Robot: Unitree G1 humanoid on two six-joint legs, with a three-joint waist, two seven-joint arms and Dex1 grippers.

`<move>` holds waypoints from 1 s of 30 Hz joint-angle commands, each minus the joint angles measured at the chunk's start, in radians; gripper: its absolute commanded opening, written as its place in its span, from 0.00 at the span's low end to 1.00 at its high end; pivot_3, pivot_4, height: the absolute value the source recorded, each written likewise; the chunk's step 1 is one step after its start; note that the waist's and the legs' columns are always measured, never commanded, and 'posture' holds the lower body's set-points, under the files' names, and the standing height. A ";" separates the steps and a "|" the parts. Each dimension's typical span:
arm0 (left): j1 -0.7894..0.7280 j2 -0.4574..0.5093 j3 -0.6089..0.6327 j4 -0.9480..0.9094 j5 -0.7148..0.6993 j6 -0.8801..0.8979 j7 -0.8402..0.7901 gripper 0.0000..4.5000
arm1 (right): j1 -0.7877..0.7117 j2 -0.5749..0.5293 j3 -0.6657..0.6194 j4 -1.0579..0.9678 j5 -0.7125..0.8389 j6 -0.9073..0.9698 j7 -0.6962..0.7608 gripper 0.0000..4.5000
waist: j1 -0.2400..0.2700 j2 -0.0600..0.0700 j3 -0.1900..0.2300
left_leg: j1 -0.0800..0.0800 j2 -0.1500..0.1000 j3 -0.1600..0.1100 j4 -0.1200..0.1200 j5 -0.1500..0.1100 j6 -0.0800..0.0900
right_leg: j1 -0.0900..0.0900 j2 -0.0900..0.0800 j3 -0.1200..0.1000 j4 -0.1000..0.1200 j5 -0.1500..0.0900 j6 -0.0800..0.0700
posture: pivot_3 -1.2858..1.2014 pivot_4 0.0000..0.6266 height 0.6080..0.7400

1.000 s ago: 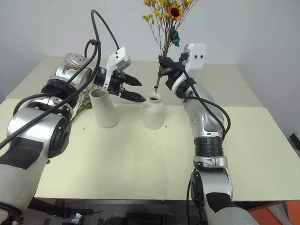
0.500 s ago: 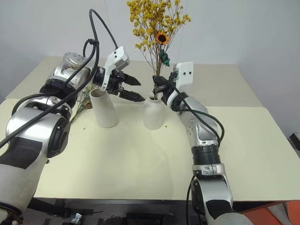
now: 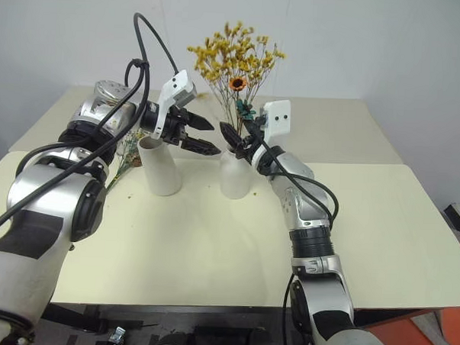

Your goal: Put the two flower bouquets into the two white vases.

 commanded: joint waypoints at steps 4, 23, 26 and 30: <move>-0.004 0.017 0.025 -0.028 -0.011 -0.023 -0.007 1.00 | 0.040 -0.045 0.011 -0.182 0.010 0.066 0.014 0.99 | 0.000 0.000 0.000 | 0.000 0.000 0.000 0.000 0.000 0.000 | 0.000 0.000 0.000 0.000 0.000 0.000 | 0.52 0.24 1.00; 0.116 0.115 0.056 -0.235 -0.066 0.038 -0.078 1.00 | 0.211 -0.183 -0.004 -0.470 0.080 0.281 0.040 0.99 | 0.001 0.000 0.000 | 0.001 0.000 0.000 0.000 0.000 0.000 | 0.000 0.000 0.000 -0.003 -0.001 0.001 | 0.52 0.24 1.00; 0.166 0.159 0.070 -0.334 -0.087 0.093 -0.092 1.00 | 0.229 -0.218 -0.007 -0.518 0.114 0.314 0.084 0.99 | -0.001 0.000 0.000 | 0.001 0.000 0.000 0.000 0.000 0.000 | 0.000 0.000 0.000 -0.003 0.000 0.000 | 0.52 0.24 1.00; 0.267 0.236 0.095 -0.514 -0.124 0.224 -0.070 1.00 | 0.256 -0.311 -0.023 -0.617 0.228 0.423 0.185 0.99 | 0.000 0.000 0.000 | 0.001 0.001 0.000 0.000 0.000 0.000 | 0.000 0.000 0.000 -0.003 0.000 0.000 | 0.52 0.24 1.00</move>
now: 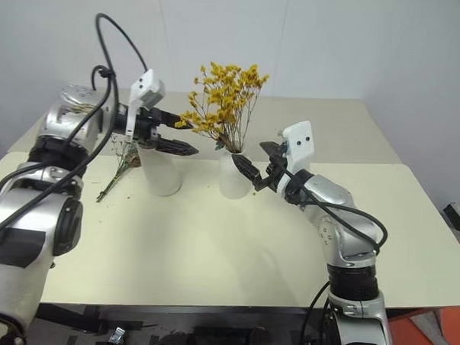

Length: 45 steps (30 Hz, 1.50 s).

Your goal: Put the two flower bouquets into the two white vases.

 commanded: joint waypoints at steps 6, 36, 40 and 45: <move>0.250 0.167 0.106 -0.504 -0.069 0.444 0.199 1.00 | -0.011 -0.209 -0.030 -0.170 0.273 0.271 0.176 0.99 | 0.003 0.000 0.000 | 0.001 0.000 0.000 0.000 0.000 0.000 | 0.001 0.000 0.000 0.000 0.000 0.000 | 0.52 0.24 1.00; -0.039 0.189 0.007 -0.054 -0.012 0.852 0.786 1.00 | -0.577 -0.078 0.095 0.237 0.390 0.751 0.152 0.99 | 0.004 0.000 0.000 | 0.003 0.000 0.000 0.000 0.000 0.000 | 0.001 0.000 0.000 0.001 -0.001 0.000 | 0.52 0.24 1.00; -0.122 0.154 -0.032 0.149 0.029 0.789 0.795 1.00 | -0.637 -0.049 0.088 0.293 0.376 0.801 0.138 0.99 | 0.005 0.000 0.000 | 0.001 0.000 0.000 0.000 0.000 0.000 | 0.000 -0.001 0.000 0.001 0.000 -0.001 | 0.52 0.24 1.00; -0.145 0.111 -0.036 0.300 0.067 0.691 0.841 1.00 | -0.645 -0.030 0.087 0.289 0.368 0.817 0.128 0.99 | 0.005 0.000 0.000 | -0.001 -0.001 0.000 0.000 0.000 0.000 | -0.002 -0.001 -0.001 0.005 0.000 0.000 | 0.52 0.24 1.00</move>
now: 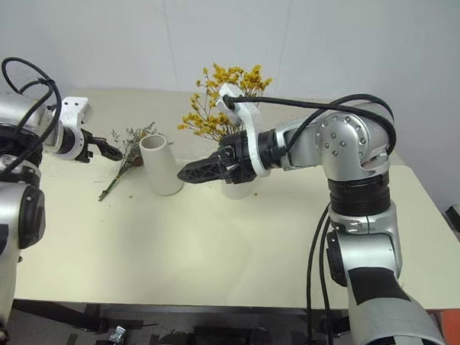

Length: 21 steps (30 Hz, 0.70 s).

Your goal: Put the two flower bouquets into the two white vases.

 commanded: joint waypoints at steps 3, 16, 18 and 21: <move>-0.026 -0.026 0.024 0.109 0.030 -0.133 0.076 1.00 | -0.030 0.014 -0.034 -0.023 -0.004 0.017 -0.007 0.99 | 0.000 0.000 0.000 | -0.001 0.000 0.000 0.000 0.000 0.000 | -0.001 0.000 0.000 0.000 0.000 0.000 | 0.52 0.24 1.00; 0.030 -0.100 0.131 0.195 0.013 -0.309 0.211 1.00 | -0.001 0.005 -0.063 -0.069 0.013 0.058 -0.036 0.99 | 0.000 0.000 0.000 | -0.001 0.000 0.000 0.000 0.000 0.000 | -0.001 0.000 0.000 0.001 0.000 0.000 | 0.52 0.24 1.00; 0.044 -0.104 0.151 0.199 0.009 -0.322 0.239 1.00 | 0.005 -0.005 -0.066 -0.080 0.018 0.058 -0.043 0.99 | -0.001 0.000 0.000 | -0.002 0.000 0.000 0.000 0.000 0.000 | -0.001 0.000 -0.001 0.001 0.000 0.000 | 0.52 0.24 1.00; 0.067 -0.111 0.180 0.205 0.003 -0.337 0.292 1.00 | 0.012 -0.016 -0.070 -0.088 0.028 0.058 -0.053 0.99 | -0.002 0.000 0.000 | -0.002 0.000 0.000 0.000 0.000 0.000 | -0.002 0.000 0.000 0.001 0.000 0.000 | 0.52 0.24 1.00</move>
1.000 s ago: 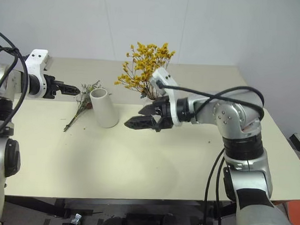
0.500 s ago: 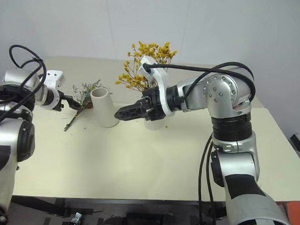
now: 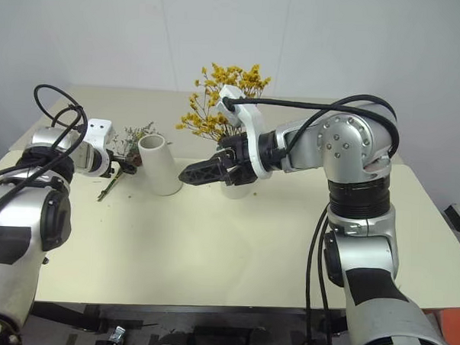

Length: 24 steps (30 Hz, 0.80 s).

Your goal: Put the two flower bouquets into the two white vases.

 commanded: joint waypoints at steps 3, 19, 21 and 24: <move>0.021 -0.002 0.046 -0.004 -0.004 -0.030 0.084 1.00 | 0.002 -0.030 -0.033 -0.047 0.046 0.008 -0.015 0.99 | 0.001 0.000 0.000 | 0.000 0.000 0.000 0.000 0.000 0.000 | 0.000 0.000 0.000 0.000 0.000 0.000 | 0.52 0.24 1.00; 0.067 -0.008 0.094 -0.005 -0.012 0.022 0.110 0.38 | 0.013 -0.044 -0.042 -0.054 0.096 0.008 -0.070 1.00 | 0.001 0.000 0.000 | -0.001 0.000 -0.001 0.000 0.000 0.000 | 0.000 0.000 -0.001 0.000 0.000 0.000 | 0.52 0.24 1.00; 0.068 -0.007 0.098 -0.006 -0.011 0.029 0.108 0.26 | 0.016 -0.047 -0.043 -0.056 0.101 0.008 -0.072 1.00 | 0.000 -0.001 0.000 | -0.001 0.000 -0.001 0.000 0.000 0.000 | 0.000 0.000 -0.001 0.000 0.000 0.000 | 0.52 0.24 1.00; 0.064 0.000 0.096 -0.008 -0.005 0.042 0.096 0.06 | 0.019 -0.054 -0.042 -0.059 0.108 0.008 -0.068 1.00 | -0.002 0.000 0.000 | -0.001 0.000 -0.001 0.000 0.000 0.000 | 0.000 0.000 -0.001 0.000 0.000 0.000 | 0.52 0.24 1.00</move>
